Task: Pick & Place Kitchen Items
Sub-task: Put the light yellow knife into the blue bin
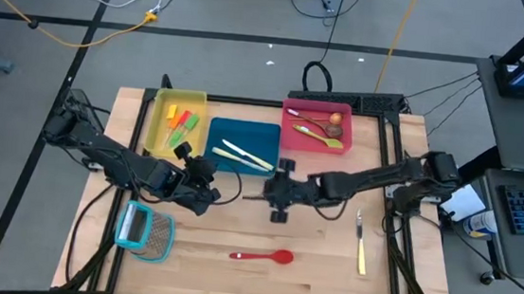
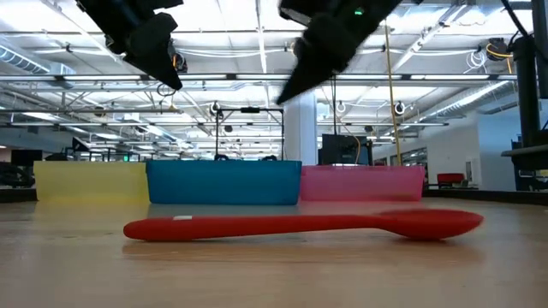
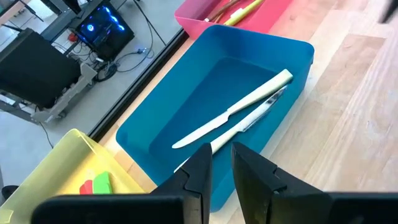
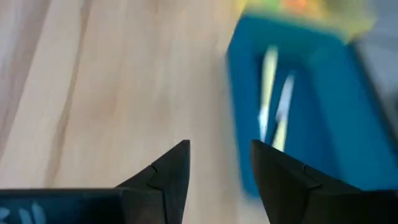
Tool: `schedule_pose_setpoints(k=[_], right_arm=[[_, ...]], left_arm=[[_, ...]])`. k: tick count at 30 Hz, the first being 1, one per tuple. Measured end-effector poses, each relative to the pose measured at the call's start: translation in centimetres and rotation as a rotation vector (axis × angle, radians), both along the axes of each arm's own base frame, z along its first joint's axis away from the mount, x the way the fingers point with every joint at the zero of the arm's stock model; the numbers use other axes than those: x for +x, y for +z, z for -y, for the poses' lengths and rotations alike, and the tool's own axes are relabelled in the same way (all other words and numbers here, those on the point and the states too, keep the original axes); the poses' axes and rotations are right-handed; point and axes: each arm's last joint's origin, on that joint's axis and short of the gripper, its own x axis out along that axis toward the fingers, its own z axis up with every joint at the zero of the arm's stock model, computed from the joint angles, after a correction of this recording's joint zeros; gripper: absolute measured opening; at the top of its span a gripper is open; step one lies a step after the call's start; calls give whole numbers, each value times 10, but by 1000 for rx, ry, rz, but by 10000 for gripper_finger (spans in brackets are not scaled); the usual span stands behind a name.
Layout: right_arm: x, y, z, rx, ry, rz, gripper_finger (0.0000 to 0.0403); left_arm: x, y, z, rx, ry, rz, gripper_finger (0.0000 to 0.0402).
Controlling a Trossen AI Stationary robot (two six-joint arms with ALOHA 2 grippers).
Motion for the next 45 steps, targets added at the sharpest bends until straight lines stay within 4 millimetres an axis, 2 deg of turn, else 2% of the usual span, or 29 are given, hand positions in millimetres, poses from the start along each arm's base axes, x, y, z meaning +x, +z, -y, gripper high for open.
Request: schedule_pose_setpoints(k=[10,18,25,30,45], right_arm=[[-45,-19,-51,131,-106,-299,157],[-84,-22,-64,337,-388,-556,157],[-123,-19,-79,340,-647,-751,157],[-141,-16,-89,311,-786,-783,157],[-169,-16,-121,372,-1003,-740,157]], left_arm=[[0,0,0,-3,4,5,67],[0,0,0,-11,13,16,67],[0,0,0,-12,13,16,67],[0,0,0,-12,13,17,67],[0,-1,1,-31,-33,-31,67]])
